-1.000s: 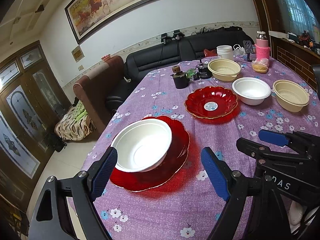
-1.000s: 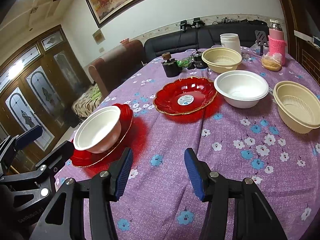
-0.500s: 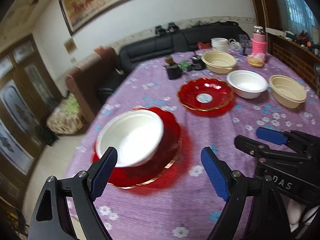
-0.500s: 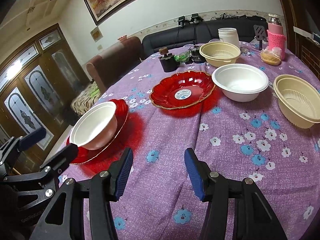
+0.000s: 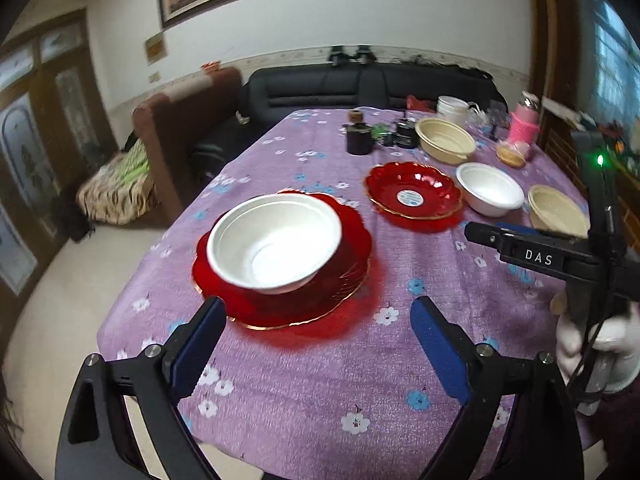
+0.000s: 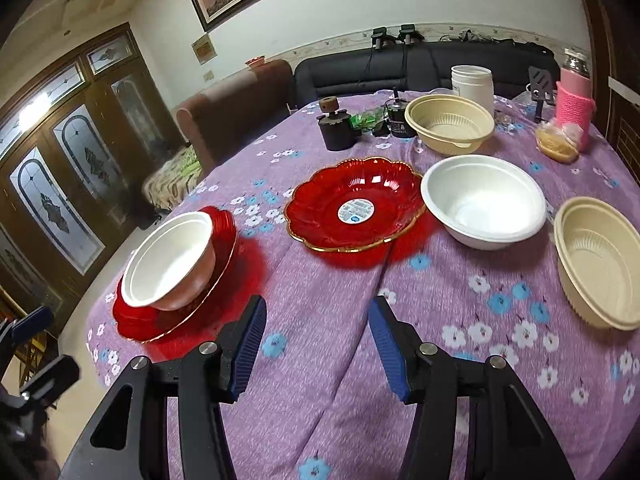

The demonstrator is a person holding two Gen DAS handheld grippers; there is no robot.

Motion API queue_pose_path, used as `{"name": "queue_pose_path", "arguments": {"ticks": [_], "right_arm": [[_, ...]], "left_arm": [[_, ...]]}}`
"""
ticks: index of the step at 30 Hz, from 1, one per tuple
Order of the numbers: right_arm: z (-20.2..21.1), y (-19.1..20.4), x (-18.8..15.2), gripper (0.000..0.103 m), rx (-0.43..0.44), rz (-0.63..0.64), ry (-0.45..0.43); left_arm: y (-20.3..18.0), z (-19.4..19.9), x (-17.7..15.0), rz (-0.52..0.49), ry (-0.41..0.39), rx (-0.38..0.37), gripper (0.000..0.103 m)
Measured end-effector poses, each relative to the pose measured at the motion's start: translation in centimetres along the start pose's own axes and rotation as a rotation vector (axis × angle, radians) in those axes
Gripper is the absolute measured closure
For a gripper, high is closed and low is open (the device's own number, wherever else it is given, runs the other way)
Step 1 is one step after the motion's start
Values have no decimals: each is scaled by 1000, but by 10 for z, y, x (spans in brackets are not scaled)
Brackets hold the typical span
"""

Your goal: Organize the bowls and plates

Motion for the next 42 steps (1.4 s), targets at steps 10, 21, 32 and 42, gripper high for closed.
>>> {"name": "queue_pose_path", "arguments": {"ticks": [10,21,32,42], "right_arm": [[24,-17,1,45,-15,-58,-69],[29,-108,3,45,-197,-257,-23],[-72,-60,29,45,-64,-354,127],[-86,-69,34,45,16,-387,105]], "left_arm": [[-10,-28,4,83,43,-116,10],[-32,-58,19,80,60,-266,10],[12,-66,66,115,50,-206,10],[8,-185,127,222,239,-289,10]]}}
Point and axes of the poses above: each gripper's, at about its wrist camera, not at the fingertips, and z roughly against the way its jaws point, y to its left, x to its top, the point moved 7 cm from there along -z, roughly the way its jaws point, and after that the axes turned 15 degrees about -x, right-handed, at the moved point
